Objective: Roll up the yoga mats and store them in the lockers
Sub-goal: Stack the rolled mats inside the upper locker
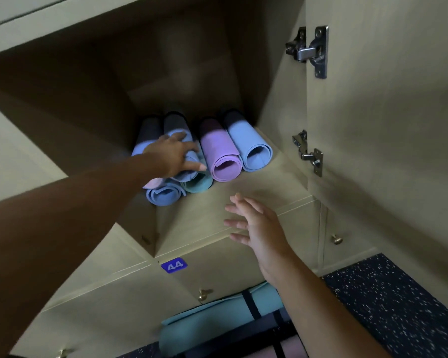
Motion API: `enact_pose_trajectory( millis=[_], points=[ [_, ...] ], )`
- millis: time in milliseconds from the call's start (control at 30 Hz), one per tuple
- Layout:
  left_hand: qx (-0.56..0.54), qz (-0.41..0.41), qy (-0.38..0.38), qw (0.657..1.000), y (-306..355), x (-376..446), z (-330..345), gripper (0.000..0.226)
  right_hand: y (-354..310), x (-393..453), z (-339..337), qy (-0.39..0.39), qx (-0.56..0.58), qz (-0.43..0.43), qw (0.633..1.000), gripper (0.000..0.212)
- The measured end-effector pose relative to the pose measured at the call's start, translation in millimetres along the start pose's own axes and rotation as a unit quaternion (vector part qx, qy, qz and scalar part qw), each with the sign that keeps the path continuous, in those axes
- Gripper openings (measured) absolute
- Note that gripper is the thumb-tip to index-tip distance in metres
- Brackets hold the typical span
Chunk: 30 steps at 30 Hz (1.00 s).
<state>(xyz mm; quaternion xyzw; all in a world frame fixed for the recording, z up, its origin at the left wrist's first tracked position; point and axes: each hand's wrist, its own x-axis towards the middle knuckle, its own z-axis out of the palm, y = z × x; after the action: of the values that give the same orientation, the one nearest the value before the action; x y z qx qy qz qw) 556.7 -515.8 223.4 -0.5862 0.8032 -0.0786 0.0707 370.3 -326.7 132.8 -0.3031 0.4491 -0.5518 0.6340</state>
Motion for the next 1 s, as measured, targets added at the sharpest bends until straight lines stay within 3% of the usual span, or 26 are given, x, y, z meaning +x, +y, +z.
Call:
enact_pose_trajectory(
  millis=[67,133,200,400,533,700,833,1000],
  points=[
    [-0.013,0.004,-0.006,1.0,3.1,-1.2,3.7,0.109,0.0,0.8,-1.2,0.0,-0.004,0.003,1.0,0.017],
    [-0.042,0.012,0.03,0.999,7.8,1.9,10.5,0.084,0.4,0.5,-2.2,-0.004,-0.01,0.003,1.0,0.015],
    [-0.051,0.014,0.067,0.996,10.8,6.3,15.3,0.074,1.2,-0.6,-3.0,-0.009,-0.02,0.003,1.0,0.015],
    [-0.081,-0.052,0.123,0.988,-0.8,26.5,20.4,0.066,4.5,-0.4,-4.1,-0.019,-0.028,0.005,0.999,0.012],
    [-0.069,-0.033,0.083,0.994,1.2,32.8,24.3,0.07,5.9,2.3,-5.1,-0.017,-0.041,0.007,0.999,0.011],
    [-0.071,-0.006,0.121,0.99,6.7,21.8,32.6,0.079,9.1,6.1,-4.1,0.003,-0.054,0.021,0.998,0.015],
    [-0.077,0.051,0.165,0.982,22.5,-11.1,33.0,0.069,11.7,8.4,-3.2,0.015,-0.052,0.034,0.998,0.011],
    [-0.165,0.079,0.191,0.964,45.4,-73.7,45.4,0.053,18.3,10.0,-7.4,0.046,-0.074,0.041,0.995,0.007]
  ],
)
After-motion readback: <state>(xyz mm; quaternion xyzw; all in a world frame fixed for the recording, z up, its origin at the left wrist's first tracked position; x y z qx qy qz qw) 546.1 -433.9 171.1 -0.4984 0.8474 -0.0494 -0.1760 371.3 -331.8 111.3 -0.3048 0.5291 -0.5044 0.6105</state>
